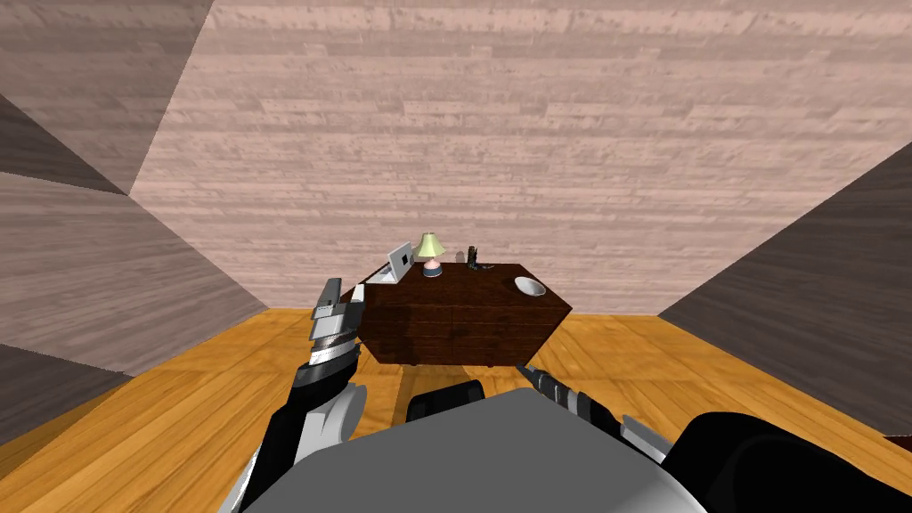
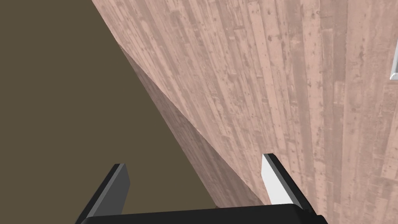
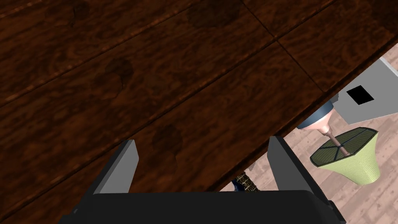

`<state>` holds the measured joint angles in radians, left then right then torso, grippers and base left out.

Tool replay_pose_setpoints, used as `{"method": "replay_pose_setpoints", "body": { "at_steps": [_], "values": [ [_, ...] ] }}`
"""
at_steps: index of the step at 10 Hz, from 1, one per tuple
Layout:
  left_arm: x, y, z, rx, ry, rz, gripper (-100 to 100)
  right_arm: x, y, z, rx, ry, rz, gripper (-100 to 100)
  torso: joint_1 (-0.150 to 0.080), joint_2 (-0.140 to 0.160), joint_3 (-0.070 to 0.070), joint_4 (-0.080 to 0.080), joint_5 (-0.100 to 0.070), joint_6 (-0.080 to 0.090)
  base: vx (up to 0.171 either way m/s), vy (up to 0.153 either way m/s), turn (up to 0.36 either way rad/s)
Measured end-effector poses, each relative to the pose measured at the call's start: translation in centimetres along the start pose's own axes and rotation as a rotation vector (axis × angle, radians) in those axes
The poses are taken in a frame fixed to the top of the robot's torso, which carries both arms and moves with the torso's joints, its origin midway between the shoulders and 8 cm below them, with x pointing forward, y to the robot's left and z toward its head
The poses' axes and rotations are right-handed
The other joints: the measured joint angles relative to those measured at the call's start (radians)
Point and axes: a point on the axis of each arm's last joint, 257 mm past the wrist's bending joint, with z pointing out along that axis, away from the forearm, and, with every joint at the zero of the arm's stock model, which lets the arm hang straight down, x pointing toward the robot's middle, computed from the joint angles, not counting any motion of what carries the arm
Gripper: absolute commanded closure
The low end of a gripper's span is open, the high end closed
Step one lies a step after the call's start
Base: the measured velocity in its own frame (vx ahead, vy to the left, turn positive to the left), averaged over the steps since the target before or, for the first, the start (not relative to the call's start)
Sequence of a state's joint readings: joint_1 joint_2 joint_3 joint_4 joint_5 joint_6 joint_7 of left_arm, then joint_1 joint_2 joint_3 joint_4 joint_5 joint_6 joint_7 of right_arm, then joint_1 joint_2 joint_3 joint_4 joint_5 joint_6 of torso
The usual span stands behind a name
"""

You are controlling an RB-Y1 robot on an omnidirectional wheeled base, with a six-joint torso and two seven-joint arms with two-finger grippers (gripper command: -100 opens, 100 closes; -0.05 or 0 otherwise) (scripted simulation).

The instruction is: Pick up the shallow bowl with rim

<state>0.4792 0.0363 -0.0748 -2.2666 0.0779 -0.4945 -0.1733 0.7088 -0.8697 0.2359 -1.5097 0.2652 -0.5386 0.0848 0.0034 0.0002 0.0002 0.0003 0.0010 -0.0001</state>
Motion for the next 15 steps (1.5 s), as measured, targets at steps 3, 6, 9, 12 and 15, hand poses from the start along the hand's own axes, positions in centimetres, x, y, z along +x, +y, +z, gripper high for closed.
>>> {"method": "replay_pose_setpoints", "body": {
  "at_steps": [3,6,9,12,15],
  "values": [
    [0.0,0.0,0.0,0.000,0.000,0.000,0,1.6,-4.4,-2.9,0.088,0.097,-0.078,-100,0.000,-0.001,0.000,0.000,0.000,0.001,0.020,0.067,0.187],
    [0.0,0.0,0.0,0.000,0.000,0.000,0,3.2,-8.8,-6.9,0.176,0.208,-0.167,-100,0.000,0.000,0.000,0.000,0.000,0.000,0.013,0.062,0.120],
    [0.0,0.0,0.0,0.000,0.000,0.000,0,2.7,-13.1,-10.5,0.263,0.298,-0.245,-100,-0.001,-0.001,0.000,0.000,0.000,0.001,0.025,0.063,0.165],
    [0.0,0.0,0.0,0.000,0.000,0.000,0,2.5,-17.3,-15.5,0.357,0.404,-0.338,-100,-0.001,0.000,0.000,0.000,0.000,0.000,0.020,0.046,0.134],
    [0.0,0.0,0.0,0.000,0.000,0.000,0,1.0,-20.9,-19.3,0.441,0.483,-0.414,-100,-0.001,0.000,0.000,0.000,0.000,0.001,0.026,0.052,0.149]
  ]
}}
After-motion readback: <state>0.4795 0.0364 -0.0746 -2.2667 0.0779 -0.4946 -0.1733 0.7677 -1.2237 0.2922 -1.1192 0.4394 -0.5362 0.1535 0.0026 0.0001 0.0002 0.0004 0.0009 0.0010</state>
